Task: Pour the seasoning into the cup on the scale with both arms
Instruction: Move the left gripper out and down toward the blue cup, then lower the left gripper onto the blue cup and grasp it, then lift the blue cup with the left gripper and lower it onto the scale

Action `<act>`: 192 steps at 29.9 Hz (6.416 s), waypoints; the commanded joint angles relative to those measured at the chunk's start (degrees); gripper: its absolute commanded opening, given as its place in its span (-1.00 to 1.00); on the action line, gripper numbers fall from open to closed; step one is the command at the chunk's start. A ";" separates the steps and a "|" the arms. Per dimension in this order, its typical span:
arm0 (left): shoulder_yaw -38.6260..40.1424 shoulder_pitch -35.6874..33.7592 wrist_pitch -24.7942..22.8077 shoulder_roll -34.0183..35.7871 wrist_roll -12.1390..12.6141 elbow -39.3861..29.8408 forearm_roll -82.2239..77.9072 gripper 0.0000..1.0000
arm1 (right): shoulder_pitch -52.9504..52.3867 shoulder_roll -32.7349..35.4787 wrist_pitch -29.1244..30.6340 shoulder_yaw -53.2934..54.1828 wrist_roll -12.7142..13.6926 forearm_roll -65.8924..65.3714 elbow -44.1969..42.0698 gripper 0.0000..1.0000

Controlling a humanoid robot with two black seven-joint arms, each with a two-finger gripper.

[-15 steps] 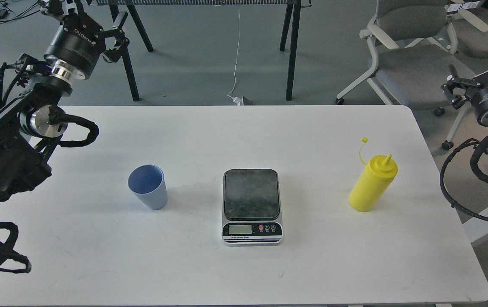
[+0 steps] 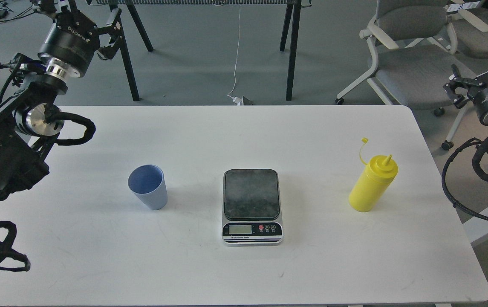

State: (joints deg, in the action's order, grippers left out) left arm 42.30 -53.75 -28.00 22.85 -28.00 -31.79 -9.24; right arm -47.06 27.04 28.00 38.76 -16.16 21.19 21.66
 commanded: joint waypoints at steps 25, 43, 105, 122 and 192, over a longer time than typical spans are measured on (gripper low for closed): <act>-0.64 -2.32 0.00 26.01 0.00 -25.58 -57.18 1.00 | -1.19 -0.15 0.00 0.09 -0.02 0.00 0.14 0.99; -16.01 -3.73 0.00 19.61 0.00 -34.92 -95.94 1.00 | -1.01 -0.59 0.00 0.18 -0.02 0.00 0.14 0.99; -36.32 -3.47 0.00 13.97 0.00 -21.47 -108.09 0.90 | -0.40 0.11 0.00 0.44 -0.02 0.08 0.05 0.99; -38.43 -3.47 0.00 13.80 0.00 -21.65 -108.01 -0.17 | -0.31 0.29 0.00 0.53 -0.02 0.08 -0.03 0.99; -43.00 -16.74 0.00 -8.43 0.00 -16.99 -95.97 -0.97 | 1.80 0.11 0.00 2.81 -0.02 0.08 -0.12 0.99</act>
State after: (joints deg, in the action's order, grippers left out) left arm -0.68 -71.26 -28.00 15.03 -28.00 -51.00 -105.18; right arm -45.26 27.14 28.00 41.58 -16.17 21.27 21.53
